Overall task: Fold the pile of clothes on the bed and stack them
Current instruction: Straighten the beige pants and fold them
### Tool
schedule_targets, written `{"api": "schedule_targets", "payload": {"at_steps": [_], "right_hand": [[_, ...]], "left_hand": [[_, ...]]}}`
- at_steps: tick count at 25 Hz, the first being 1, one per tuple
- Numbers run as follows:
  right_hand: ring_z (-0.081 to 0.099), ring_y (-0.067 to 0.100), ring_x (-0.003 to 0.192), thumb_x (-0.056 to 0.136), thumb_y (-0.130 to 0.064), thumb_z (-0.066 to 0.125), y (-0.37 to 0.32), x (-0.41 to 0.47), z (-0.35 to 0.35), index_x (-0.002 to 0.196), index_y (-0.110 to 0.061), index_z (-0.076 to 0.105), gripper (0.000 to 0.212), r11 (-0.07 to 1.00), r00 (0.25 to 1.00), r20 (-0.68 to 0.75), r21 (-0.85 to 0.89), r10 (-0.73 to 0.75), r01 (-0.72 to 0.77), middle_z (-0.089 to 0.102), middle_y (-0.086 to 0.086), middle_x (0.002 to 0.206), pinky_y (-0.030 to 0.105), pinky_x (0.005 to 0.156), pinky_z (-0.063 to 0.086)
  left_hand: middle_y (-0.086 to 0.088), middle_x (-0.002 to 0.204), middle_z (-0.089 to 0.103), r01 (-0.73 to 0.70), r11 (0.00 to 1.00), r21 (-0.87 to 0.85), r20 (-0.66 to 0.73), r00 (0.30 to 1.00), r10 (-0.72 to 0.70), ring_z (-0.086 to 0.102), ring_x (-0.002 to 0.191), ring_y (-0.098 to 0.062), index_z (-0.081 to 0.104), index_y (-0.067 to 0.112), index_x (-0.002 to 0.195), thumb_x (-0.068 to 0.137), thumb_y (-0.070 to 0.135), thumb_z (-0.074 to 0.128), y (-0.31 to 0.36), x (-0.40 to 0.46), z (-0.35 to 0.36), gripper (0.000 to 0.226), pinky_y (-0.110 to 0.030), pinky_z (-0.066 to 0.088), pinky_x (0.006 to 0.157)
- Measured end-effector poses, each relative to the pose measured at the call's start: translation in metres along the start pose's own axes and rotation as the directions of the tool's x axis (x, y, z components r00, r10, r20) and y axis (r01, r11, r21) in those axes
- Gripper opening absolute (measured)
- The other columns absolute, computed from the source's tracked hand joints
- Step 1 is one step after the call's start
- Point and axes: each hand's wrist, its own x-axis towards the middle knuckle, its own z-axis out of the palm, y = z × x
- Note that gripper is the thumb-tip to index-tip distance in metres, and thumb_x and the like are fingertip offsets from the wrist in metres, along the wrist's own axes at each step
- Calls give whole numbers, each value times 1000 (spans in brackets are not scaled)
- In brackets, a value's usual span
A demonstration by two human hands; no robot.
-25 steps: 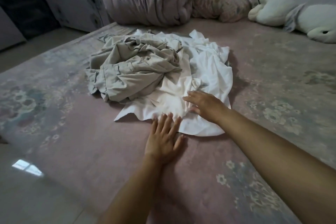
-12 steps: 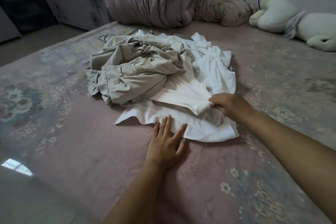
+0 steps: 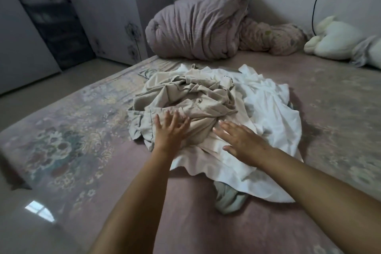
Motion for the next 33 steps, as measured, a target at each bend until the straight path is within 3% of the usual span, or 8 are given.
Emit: {"api": "schedule_targets", "payload": {"at_steps": [5,8,11,15,20,24,27,33], "right_hand": [[54,35,122,85,-32,58,4,21,2,129,-6,57,50,993,997,-72,120,17,-8,54,20,133,49,91,51],[34,28,139,91,-49,25,12,15,-6,144,-15,38,65,985,993,-33,135,116,-111,36,12,150,45,110,32],[33,23,138,94,-48,41,0,6,-3,147,-22,32,60,999,983,182,45,11,-19,36,1,150,38,110,28],[51,22,104,89,-13,58,-18,2,-5,108,-12,61,19,907,970,227,384,91,-175,57,0,99,29,84,37],[56,19,83,91,-10,56,-18,-31,-29,94,-15,62,9,777,929,124,517,349,-361,60,-2,84,31,70,39],[54,22,73,89,-19,64,-11,-72,-51,79,-8,57,16,717,894,153,547,422,-432,58,7,73,31,64,36],[50,13,65,88,-21,66,-18,-110,-66,72,-13,56,20,646,858,145,599,493,-472,55,1,66,25,59,34],[61,16,82,85,-2,66,7,-245,-113,86,-15,61,14,426,754,216,714,620,-555,66,5,87,21,68,45]], "left_hand": [[-7,105,71,-413,910,-44,-555,767,322,69,83,-25,59,18,112,80,12,54,29,-35,-17,33,-33,56,64],[-10,112,68,-570,822,-3,-504,710,491,67,92,-26,66,12,112,91,14,46,80,-102,-23,29,-36,55,76],[-7,120,63,-656,754,-17,-449,679,581,61,103,-26,61,16,118,97,28,43,66,-129,-13,29,-39,47,87],[-17,128,55,-239,885,-400,-448,893,39,55,110,-31,48,15,128,93,40,47,36,-115,-16,43,-45,49,87],[-9,150,29,464,657,-593,308,886,-347,26,139,-27,32,22,143,77,63,62,65,-94,-26,83,-49,28,109],[2,79,59,380,444,-812,133,860,-493,60,85,-22,53,18,81,88,39,62,88,-97,-40,25,-38,44,75],[14,68,52,129,273,-953,-13,887,-462,52,66,6,52,15,84,90,8,60,106,-97,-93,12,-15,40,62],[9,72,58,-234,225,-946,-212,970,117,54,57,-11,54,23,101,83,9,43,224,-111,-204,26,-26,44,54]]}}
